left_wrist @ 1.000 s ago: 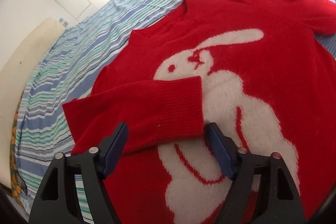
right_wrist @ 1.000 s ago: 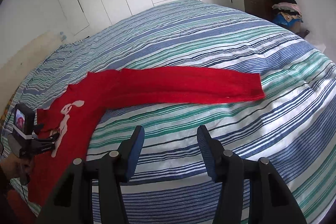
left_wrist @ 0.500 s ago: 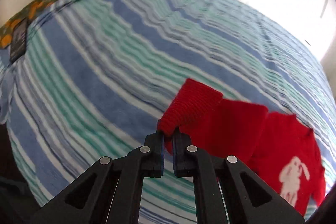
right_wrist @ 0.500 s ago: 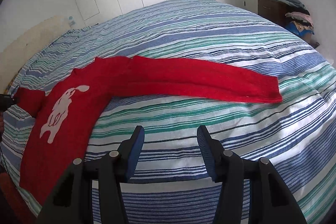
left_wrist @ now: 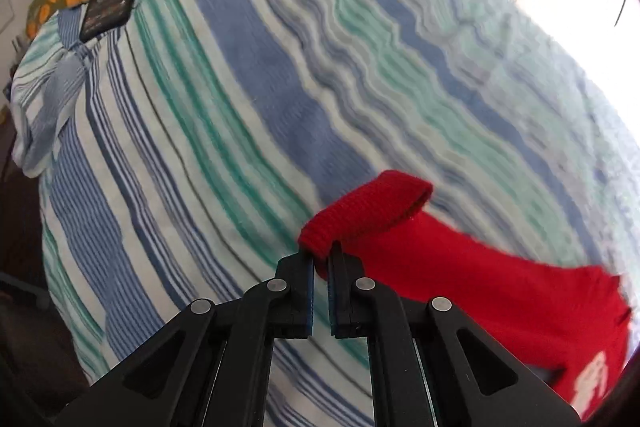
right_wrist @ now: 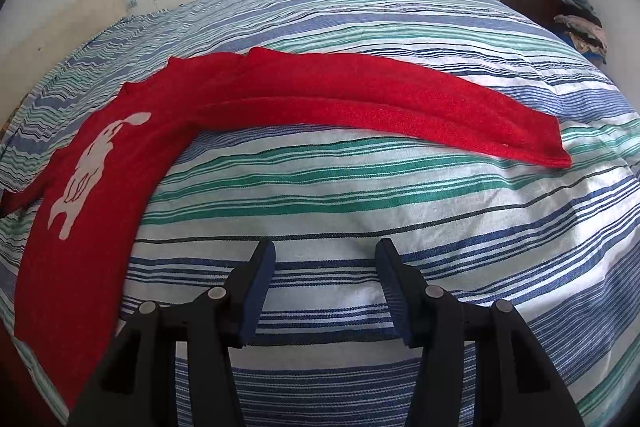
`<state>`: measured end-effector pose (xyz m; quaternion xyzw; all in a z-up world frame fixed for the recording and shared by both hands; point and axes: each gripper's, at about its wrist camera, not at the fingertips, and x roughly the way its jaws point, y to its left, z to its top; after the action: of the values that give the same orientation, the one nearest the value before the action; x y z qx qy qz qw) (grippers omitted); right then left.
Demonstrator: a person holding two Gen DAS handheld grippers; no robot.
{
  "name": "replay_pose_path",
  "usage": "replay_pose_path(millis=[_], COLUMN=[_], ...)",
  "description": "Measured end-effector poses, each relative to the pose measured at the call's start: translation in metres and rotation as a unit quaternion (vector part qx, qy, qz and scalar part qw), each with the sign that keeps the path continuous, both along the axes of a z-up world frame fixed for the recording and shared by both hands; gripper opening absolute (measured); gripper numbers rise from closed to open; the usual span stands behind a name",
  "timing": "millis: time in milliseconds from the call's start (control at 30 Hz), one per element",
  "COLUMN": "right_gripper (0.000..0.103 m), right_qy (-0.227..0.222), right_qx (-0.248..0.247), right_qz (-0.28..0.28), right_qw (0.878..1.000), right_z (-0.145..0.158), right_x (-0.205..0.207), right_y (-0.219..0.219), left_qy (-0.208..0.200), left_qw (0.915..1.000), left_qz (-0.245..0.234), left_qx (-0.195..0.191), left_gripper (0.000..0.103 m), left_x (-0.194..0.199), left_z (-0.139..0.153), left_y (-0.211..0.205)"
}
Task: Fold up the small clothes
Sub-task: 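Grasp the other sleeve cuff with the left tool and pull it outward, then open the left tool to release the sleeve and lift both tools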
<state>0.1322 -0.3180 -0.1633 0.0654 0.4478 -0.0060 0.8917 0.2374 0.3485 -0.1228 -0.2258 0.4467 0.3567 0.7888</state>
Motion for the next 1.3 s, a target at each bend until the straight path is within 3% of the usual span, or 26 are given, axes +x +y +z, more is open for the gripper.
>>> replay_pose_path(millis=[67, 167, 267, 367, 400, 433, 467, 500, 533, 700, 800, 900, 1000, 1067, 1133, 1200, 1267, 1300], right_gripper=[0.052, 0.052, 0.053, 0.054, 0.056, 0.061, 0.065, 0.076, 0.085, 0.086, 0.086, 0.086, 0.086, 0.086, 0.086, 0.086, 0.086, 0.087], right_qy=[0.003, 0.009, 0.012, 0.015, 0.015, 0.016, 0.018, 0.019, 0.021, 0.004, -0.029, -0.039, -0.034, -0.031, -0.006, 0.045, 0.108, 0.118], right_qx=[-0.005, -0.012, -0.015, -0.019, -0.020, -0.022, -0.024, -0.025, -0.026, -0.036, -0.026, 0.007, 0.015, 0.022, 0.029, 0.034, 0.011, -0.010], right_qz=[0.001, 0.003, 0.004, 0.005, 0.005, 0.005, 0.006, 0.008, 0.012, 0.025, 0.059, 0.140, 0.215, 0.240, 0.255, 0.262, 0.258, 0.256], right_qw=[1.000, 1.000, 1.000, 1.000, 1.000, 1.000, 1.000, 0.999, 0.999, 0.999, 0.998, 0.989, 0.976, 0.970, 0.966, 0.963, 0.960, 0.959], right_z=[-0.002, -0.006, -0.008, -0.010, -0.011, -0.011, -0.011, -0.012, -0.012, 0.014, 0.051, 0.077, 0.086, 0.081, 0.063, 0.034, 0.000, -0.007], right_x=[0.002, 0.005, 0.007, 0.009, 0.008, 0.008, 0.009, 0.009, 0.010, 0.000, -0.020, -0.035, -0.049, -0.058, -0.063, -0.070, -0.077, -0.085], right_y=[0.002, 0.003, 0.005, 0.006, 0.005, 0.006, 0.007, 0.008, 0.010, 0.017, 0.042, 0.090, 0.142, 0.166, 0.181, 0.186, 0.184, 0.181], left_qy=[0.038, 0.058, 0.076, 0.073, 0.068, 0.064, 0.061, 0.056, 0.049, -0.005, -0.033, -0.049, -0.039, -0.007, 0.046, 0.102, 0.115, 0.122], left_qw=[0.9990, 0.9972, 0.9969, 0.9972, 0.9975, 0.9978, 0.9979, 0.9982, 0.9987, 0.9965, 0.9827, 0.9569, 0.9243, 0.9055, 0.8924, 0.8868, 0.8820, 0.8783], left_qz=[0.016, 0.037, 0.023, 0.014, 0.013, 0.012, 0.010, 0.009, 0.007, -0.080, -0.180, -0.281, -0.376, -0.423, -0.448, -0.450, -0.457, -0.462], left_qx=[-0.017, -0.029, 0.004, -0.002, -0.008, -0.015, -0.019, -0.017, -0.012, -0.023, -0.031, -0.054, -0.053, -0.026, -0.025, -0.032, -0.013, -0.011], left_gripper=[0.003, 0.003, 0.004, 0.010, 0.024, 0.050, 0.063, 0.081, 0.083, 0.083, 0.083, 0.083, 0.083, 0.083, 0.082, 0.080, 0.081, 0.081], left_x=[0.002, -0.003, 0.002, 0.001, -0.003, -0.012, -0.022, -0.034, -0.046, -0.111, -0.139, -0.143, -0.141, -0.145, -0.156, -0.170, -0.182, -0.188], left_z=[-0.024, -0.050, -0.054, -0.052, -0.048, -0.042, -0.035, -0.025, -0.017, 0.029, 0.047, 0.052, 0.040, 0.022, -0.003, -0.029, -0.032, -0.029], left_y=[0.006, 0.005, -0.006, -0.006, -0.005, -0.005, -0.005, -0.009, -0.014, -0.078, -0.145, -0.208, -0.273, -0.311, -0.332, -0.333, -0.328, -0.326])
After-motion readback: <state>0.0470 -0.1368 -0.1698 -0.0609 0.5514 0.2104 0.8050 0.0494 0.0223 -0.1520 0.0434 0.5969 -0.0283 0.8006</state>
